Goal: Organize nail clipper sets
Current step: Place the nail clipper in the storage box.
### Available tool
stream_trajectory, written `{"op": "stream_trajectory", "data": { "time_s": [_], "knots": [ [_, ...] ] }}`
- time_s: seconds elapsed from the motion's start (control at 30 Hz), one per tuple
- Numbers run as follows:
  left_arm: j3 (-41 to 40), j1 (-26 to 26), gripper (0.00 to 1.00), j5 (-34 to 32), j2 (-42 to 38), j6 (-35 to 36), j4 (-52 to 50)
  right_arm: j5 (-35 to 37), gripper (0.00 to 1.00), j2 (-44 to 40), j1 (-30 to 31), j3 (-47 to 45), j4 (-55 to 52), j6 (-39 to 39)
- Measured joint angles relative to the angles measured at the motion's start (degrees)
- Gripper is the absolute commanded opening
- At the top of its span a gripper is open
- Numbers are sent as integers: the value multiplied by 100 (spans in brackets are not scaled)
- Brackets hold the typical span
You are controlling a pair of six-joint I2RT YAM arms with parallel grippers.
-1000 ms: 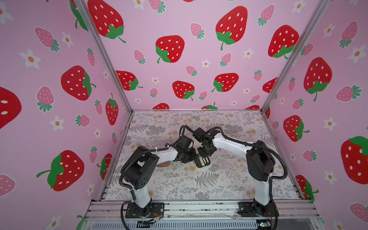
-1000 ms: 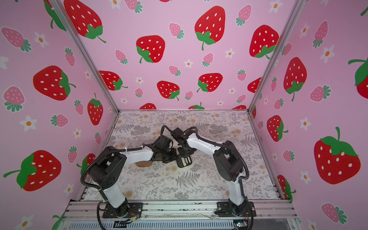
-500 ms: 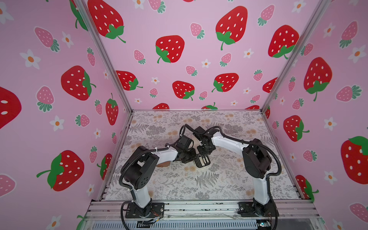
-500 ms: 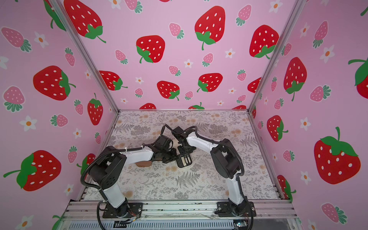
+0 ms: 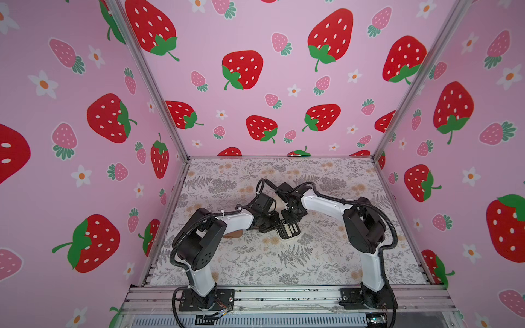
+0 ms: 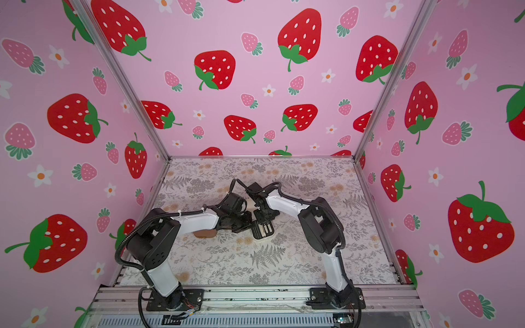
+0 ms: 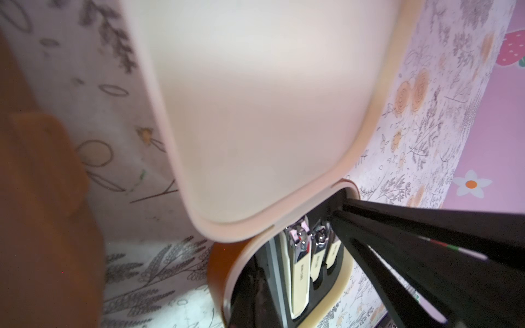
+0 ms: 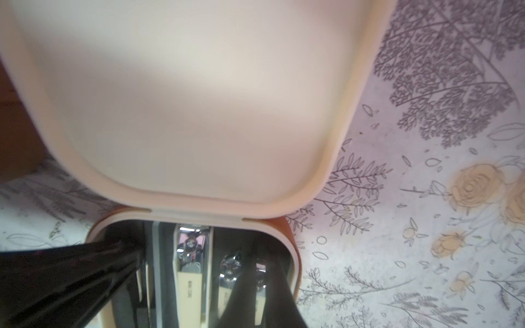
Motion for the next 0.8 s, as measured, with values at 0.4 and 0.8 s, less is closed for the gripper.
{"op": "stream_trajectory", "data": {
  "time_s": [0.4, 0.8],
  "knots": [
    [0, 0, 0, 0, 0, 0, -2, -61, 10, -212, -7, -461, 507, 118],
    [0, 0, 0, 0, 0, 2, -7, -17, 20, -435, -17, -450, 356, -24]
  ]
}}
